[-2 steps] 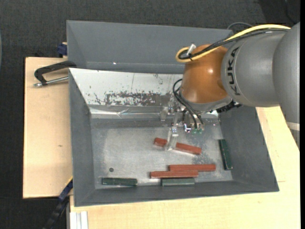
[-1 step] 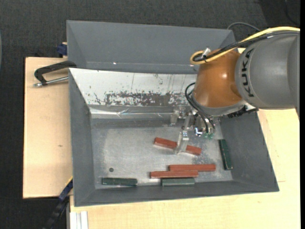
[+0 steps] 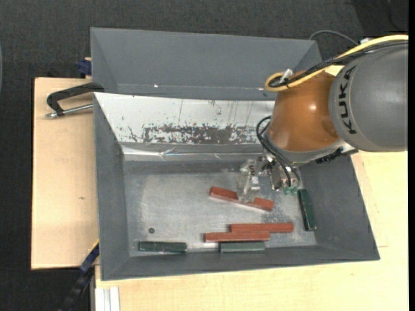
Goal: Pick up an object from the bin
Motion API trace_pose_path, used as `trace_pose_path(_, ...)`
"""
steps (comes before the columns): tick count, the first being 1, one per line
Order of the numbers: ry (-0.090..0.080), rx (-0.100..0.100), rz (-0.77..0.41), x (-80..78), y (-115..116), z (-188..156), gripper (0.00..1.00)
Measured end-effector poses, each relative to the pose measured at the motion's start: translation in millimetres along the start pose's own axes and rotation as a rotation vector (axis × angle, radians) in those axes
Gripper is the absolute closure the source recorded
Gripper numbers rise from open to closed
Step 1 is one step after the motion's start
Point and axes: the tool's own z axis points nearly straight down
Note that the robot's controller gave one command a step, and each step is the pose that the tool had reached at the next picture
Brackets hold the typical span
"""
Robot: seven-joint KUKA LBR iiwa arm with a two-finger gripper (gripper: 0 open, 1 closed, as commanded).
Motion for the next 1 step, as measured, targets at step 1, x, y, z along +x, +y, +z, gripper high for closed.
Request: trace_pose_path(1, 0.000, 0.000, 0.000, 0.0, 0.0, 0.0, 0.00)
